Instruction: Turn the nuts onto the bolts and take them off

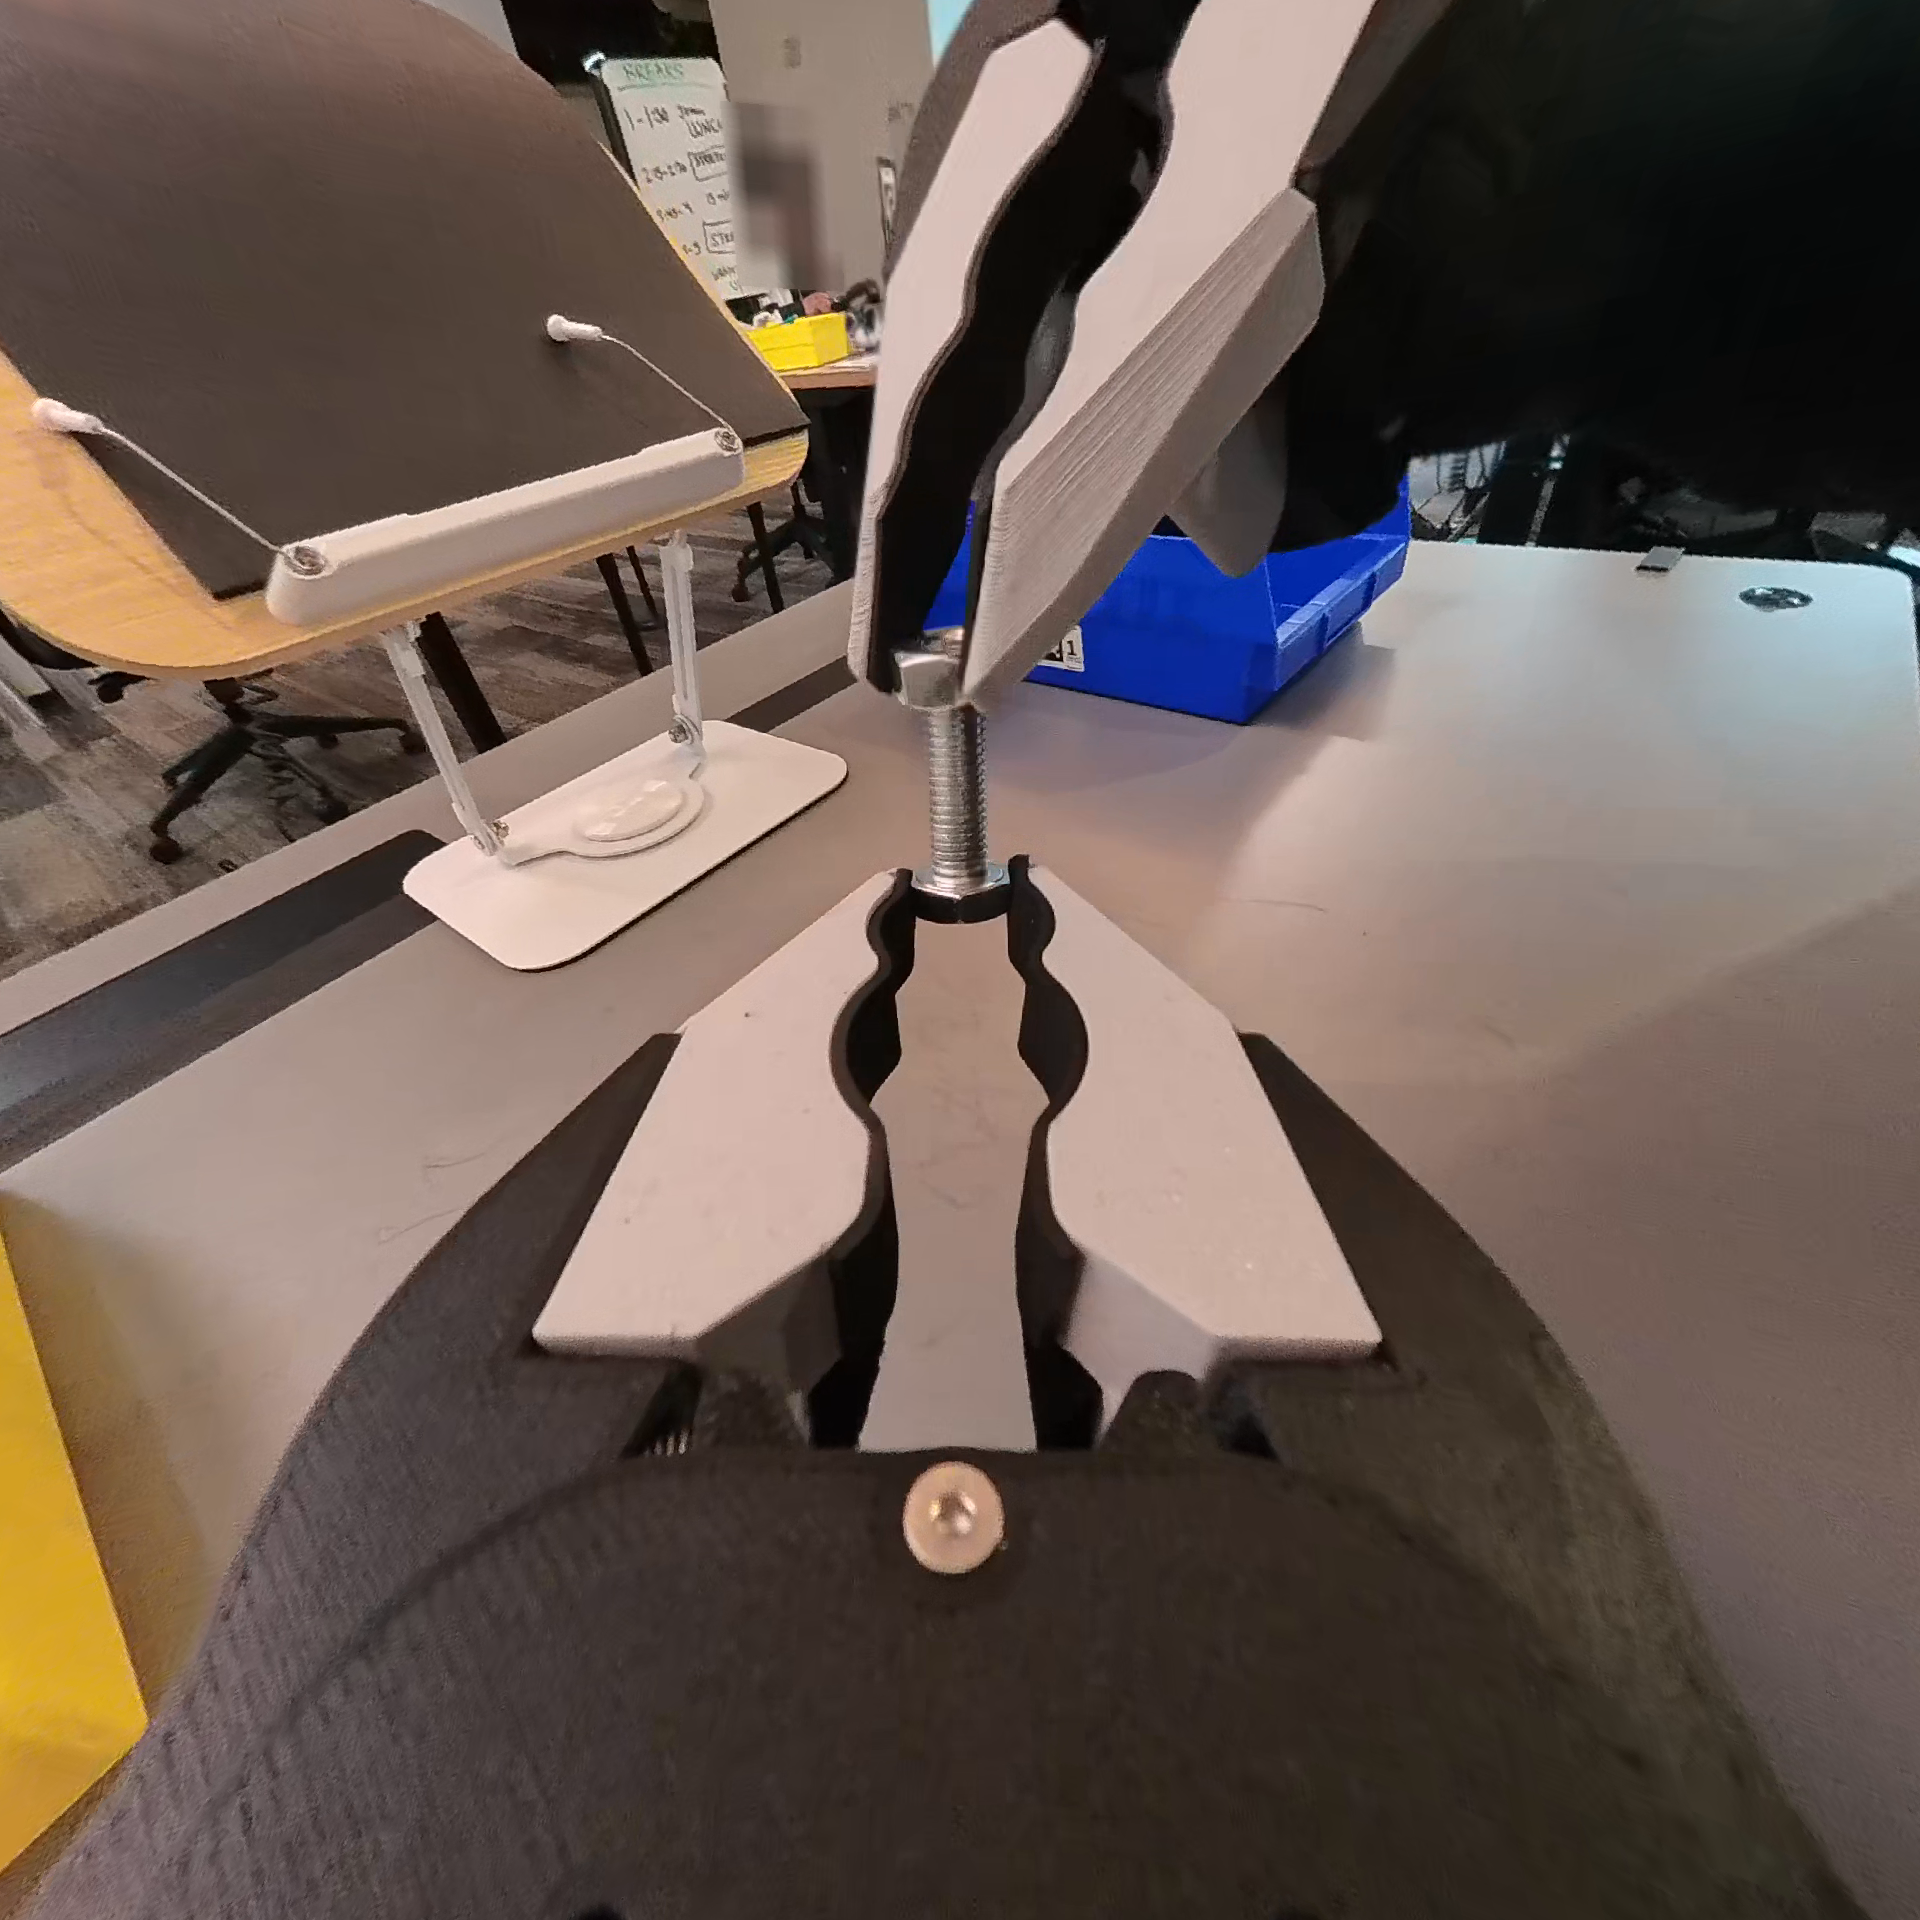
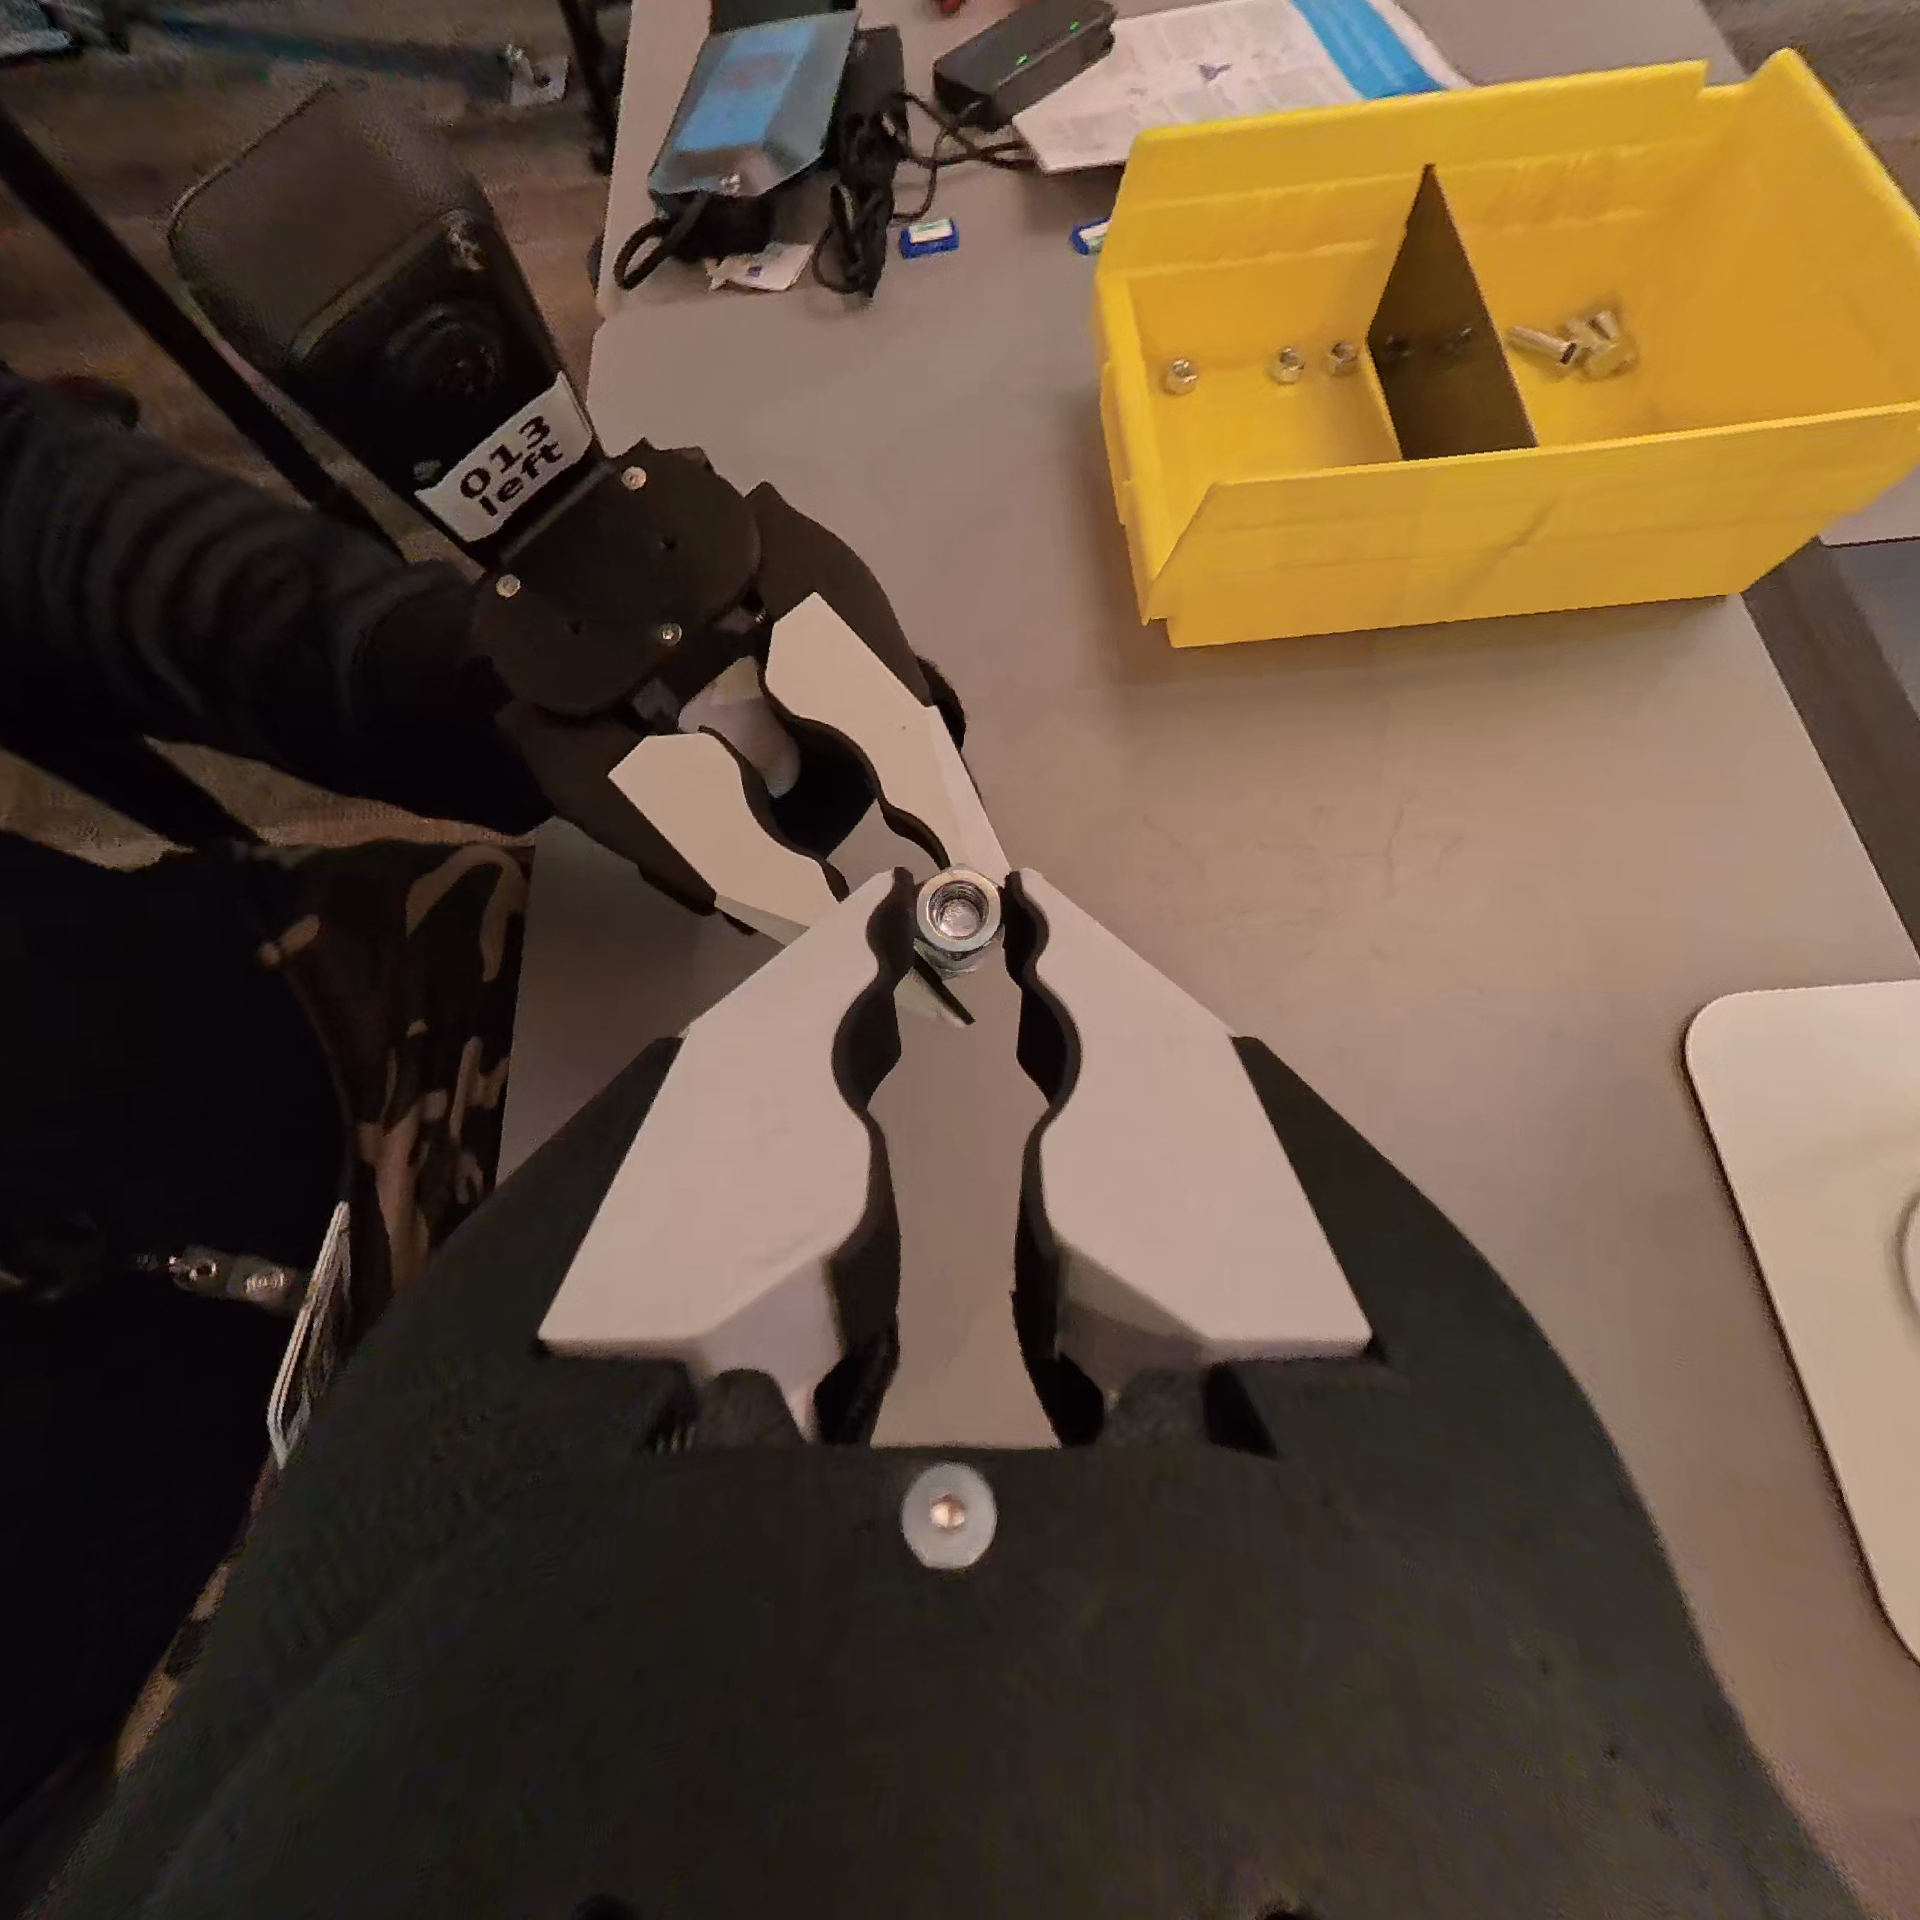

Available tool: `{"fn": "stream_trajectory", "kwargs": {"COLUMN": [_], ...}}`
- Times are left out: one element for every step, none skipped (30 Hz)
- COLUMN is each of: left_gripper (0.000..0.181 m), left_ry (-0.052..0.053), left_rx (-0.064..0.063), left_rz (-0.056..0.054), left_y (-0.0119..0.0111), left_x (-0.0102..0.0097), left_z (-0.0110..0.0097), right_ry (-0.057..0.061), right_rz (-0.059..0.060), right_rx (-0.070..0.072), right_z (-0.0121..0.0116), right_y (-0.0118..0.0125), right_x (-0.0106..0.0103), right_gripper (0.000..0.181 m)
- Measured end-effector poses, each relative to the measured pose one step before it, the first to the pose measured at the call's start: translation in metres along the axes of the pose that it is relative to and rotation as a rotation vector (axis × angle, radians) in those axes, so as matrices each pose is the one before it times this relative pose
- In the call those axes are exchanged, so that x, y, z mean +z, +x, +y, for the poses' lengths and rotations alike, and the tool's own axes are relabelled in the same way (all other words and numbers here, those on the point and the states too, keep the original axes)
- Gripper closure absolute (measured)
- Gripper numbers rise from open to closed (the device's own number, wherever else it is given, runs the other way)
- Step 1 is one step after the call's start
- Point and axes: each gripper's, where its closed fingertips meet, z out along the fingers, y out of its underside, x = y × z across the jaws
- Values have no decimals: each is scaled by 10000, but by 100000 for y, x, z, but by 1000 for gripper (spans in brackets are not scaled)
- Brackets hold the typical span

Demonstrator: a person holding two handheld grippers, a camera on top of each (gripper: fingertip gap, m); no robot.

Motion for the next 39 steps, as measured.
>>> {"fn": "stream_trajectory", "kwargs": {"left_gripper": [165,165,165,165,165,165,165,165,165,165,165,165,165,165,165,165,165,165,165,165,165,165,165,165,165,165,165,165,165,165,165,165,165,165,165,165,165,165,165], "left_ry": [11,38,39,20,33,27,16,34,28,0,4,13,9,-11,0,8,-4,-3,14,10,-4,15,22,16,18,28,20,31,57,47,49,75,87,56,82,115,63,21,22], "left_rx": [2,-18,-62,-58,-19,-2,-23,-39,-20,13,-4,-28,-15,19,10,-16,16,21,-6,-11,3,-8,-29,-25,-8,-6,-20,-26,-26,-62,-64,-71,-93,-77,-60,-57,-35,32,40], "left_rz": [-14,-30,1,12,-18,-53,-22,-9,-21,-37,-22,14,8,3,14,23,1,0,4,9,12,6,13,13,14,16,28,52,50,69,73,81,84,58,75,80,52,24,30], "left_y": [2,-26,-4,-1,-19,-46,1,4,-14,-23,-9,31,25,41,53,34,20,26,19,11,16,5,19,25,16,28,42,61,63,82,88,98,99,58,94,125,93,74,89], "left_x": [2,-13,-8,1,-7,-4,-3,1,-11,22,12,11,11,28,24,16,21,22,10,-3,19,0,-7,10,2,-11,1,-13,-32,-13,-14,-27,-42,-23,-33,-59,-31,-20,-27], "left_z": [3,-47,-65,-20,-41,-79,-62,-64,-46,-6,-19,2,26,36,14,-1,21,18,-21,-12,24,-18,-37,-31,-23,-46,-46,-57,-71,-78,-91,-125,-160,-121,-169,-244,-196,-130,-91], "right_ry": [123,145,146,99,87,111,114,102,88,90,106,91,67,55,60,48,12,-1,18,5,-18,-1,20,22,31,37,36,43,51,53,66,94,99,88,141,200,194,158,131], "right_rz": [121,117,111,97,89,87,83,77,89,109,91,76,68,48,29,10,0,10,9,8,14,6,-4,-18,-45,-40,-42,-77,-83,-65,-82,-113,-77,-65,-128,-156,-132,-142,-172], "right_rx": [82,59,56,102,108,79,96,116,101,87,63,28,15,22,22,32,24,-16,-52,-32,-8,-20,-20,-1,-9,-18,5,20,1,-30,-32,-40,-46,-25,-31,-46,-36,27,68], "right_z": [-38,-81,-96,-31,-32,-78,-92,-62,-25,-17,-26,-2,40,45,31,17,38,24,-16,-4,14,-8,-31,-24,-32,-43,-21,-36,-47,-46,-63,-111,-103,-88,-144,-205,-174,-111,-68], "right_y": [6,10,12,47,60,23,19,13,31,56,9,-22,-1,-8,-5,-1,4,10,-19,-15,16,0,-10,-12,-50,-35,-22,-66,-75,-57,-94,-138,-60,-15,-110,-171,-125,-100,-107], "right_x": [6,1,-2,-12,-32,-30,-16,-31,-32,-28,-16,-9,-26,-20,-31,-33,-30,-17,-13,-14,-12,-2,-17,-19,-20,-33,-33,-44,-58,-60,-52,-62,-71,-89,-93,-101,-100,-83,-91], "right_gripper": [165,165,165,165,165,165,165,165,165,165,165,165,165,165,165,165,165,165,165,165,165,165,165,165,165,165,165,165,165,165,165,165,165,165,165,165,165,165,165]}}
